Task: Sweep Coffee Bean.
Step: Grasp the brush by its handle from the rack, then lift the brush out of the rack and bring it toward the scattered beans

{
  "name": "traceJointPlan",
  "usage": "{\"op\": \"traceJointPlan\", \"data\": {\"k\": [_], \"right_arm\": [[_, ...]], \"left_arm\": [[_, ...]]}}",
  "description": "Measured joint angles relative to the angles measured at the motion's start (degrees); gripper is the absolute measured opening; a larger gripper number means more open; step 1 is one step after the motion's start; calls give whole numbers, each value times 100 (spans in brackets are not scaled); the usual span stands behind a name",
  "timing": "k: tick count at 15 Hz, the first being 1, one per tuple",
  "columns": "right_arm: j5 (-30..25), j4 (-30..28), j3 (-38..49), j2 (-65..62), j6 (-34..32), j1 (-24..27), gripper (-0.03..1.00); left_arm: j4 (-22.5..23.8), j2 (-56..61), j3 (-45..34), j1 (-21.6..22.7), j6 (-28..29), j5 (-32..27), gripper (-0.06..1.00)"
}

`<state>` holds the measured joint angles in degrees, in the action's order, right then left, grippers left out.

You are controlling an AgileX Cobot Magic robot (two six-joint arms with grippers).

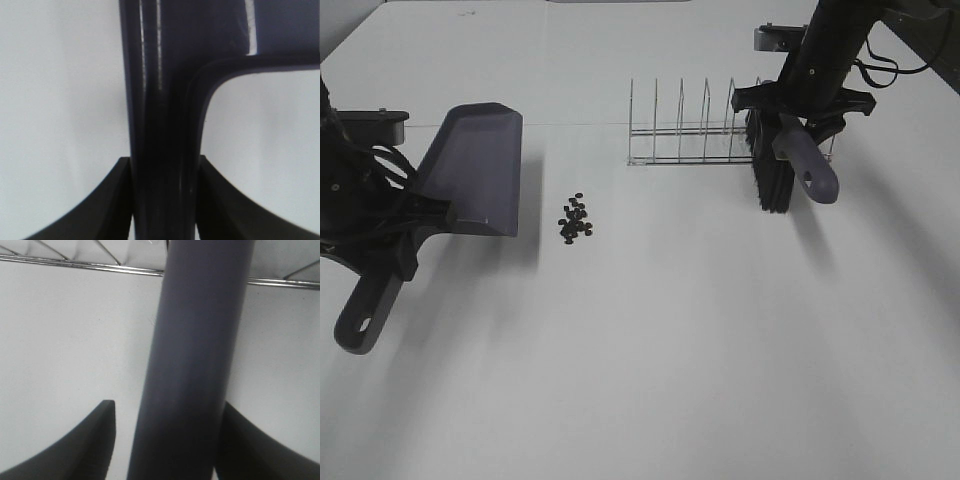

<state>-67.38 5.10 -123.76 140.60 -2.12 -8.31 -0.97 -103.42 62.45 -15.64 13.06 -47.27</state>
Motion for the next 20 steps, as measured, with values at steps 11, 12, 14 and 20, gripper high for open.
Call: {"op": "traceJointPlan", "data": {"k": [11, 12, 14, 20], "right_arm": [[63, -126, 0, 11, -63, 29, 32], [46, -160, 0, -40, -120, 29, 32], [0, -298, 0, -235, -206, 29, 31], [-252, -390, 0, -980, -292, 29, 31]], "left_arm": [[0, 0, 0, 0, 0, 0, 34], [0, 0, 0, 0, 0, 0, 34], [0, 0, 0, 0, 0, 0, 34], [0, 0, 0, 0, 0, 52, 34]]}}
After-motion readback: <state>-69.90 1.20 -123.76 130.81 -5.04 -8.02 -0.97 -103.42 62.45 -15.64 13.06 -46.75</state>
